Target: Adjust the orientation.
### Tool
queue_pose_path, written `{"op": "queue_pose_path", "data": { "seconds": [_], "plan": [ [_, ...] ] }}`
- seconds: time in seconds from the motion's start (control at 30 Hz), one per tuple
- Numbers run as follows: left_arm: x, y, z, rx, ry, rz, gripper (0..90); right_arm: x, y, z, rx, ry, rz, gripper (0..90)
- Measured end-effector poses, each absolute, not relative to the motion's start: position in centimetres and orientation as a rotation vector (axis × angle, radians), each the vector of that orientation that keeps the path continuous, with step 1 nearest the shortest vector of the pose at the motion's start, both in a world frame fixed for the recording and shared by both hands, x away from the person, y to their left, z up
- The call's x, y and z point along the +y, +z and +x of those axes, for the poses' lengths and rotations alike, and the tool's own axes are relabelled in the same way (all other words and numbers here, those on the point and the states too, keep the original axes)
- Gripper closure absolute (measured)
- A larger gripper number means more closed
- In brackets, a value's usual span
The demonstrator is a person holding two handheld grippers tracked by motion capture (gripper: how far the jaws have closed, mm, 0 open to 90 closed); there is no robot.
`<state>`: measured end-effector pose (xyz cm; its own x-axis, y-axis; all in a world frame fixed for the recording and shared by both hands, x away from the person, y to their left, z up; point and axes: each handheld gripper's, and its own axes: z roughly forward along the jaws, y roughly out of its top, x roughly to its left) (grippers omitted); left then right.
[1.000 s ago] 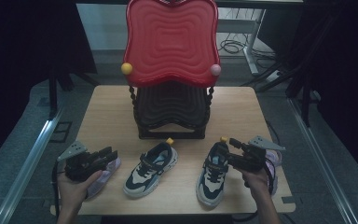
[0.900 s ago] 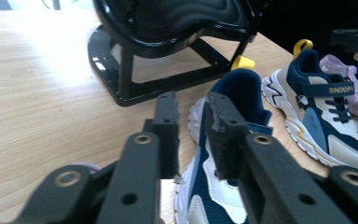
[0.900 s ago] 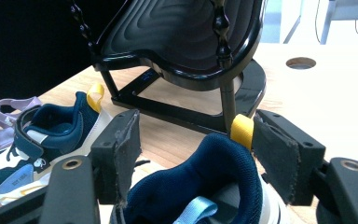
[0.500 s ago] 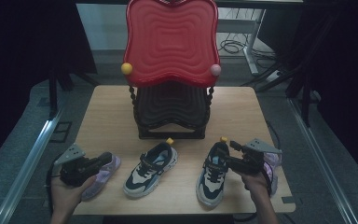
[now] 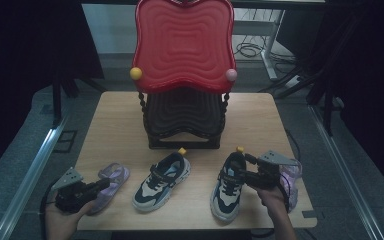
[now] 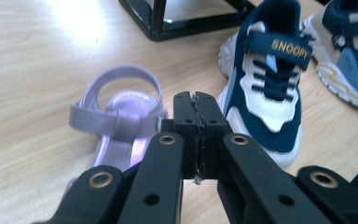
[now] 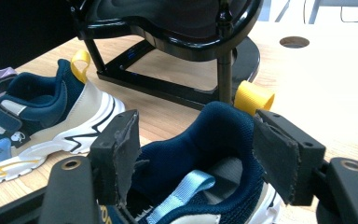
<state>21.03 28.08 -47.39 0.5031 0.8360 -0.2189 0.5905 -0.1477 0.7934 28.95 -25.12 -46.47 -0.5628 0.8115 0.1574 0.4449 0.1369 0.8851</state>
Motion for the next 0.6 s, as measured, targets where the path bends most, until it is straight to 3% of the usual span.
{"op": "queue_pose_path", "data": {
  "seconds": [0.27, 0.6],
  "plan": [
    [28.2, -49.0, 20.3, 1.223, 0.355, 1.906, 89.3, -24.9, -46.7, 29.0, 2.083, 1.378, 1.214, 32.2],
    [28.3, -51.3, 19.6, 1.255, 0.264, 1.978, 89.6, -25.0, -46.8, 28.9, 2.079, 1.368, 1.223, 32.4]
  ]
}}
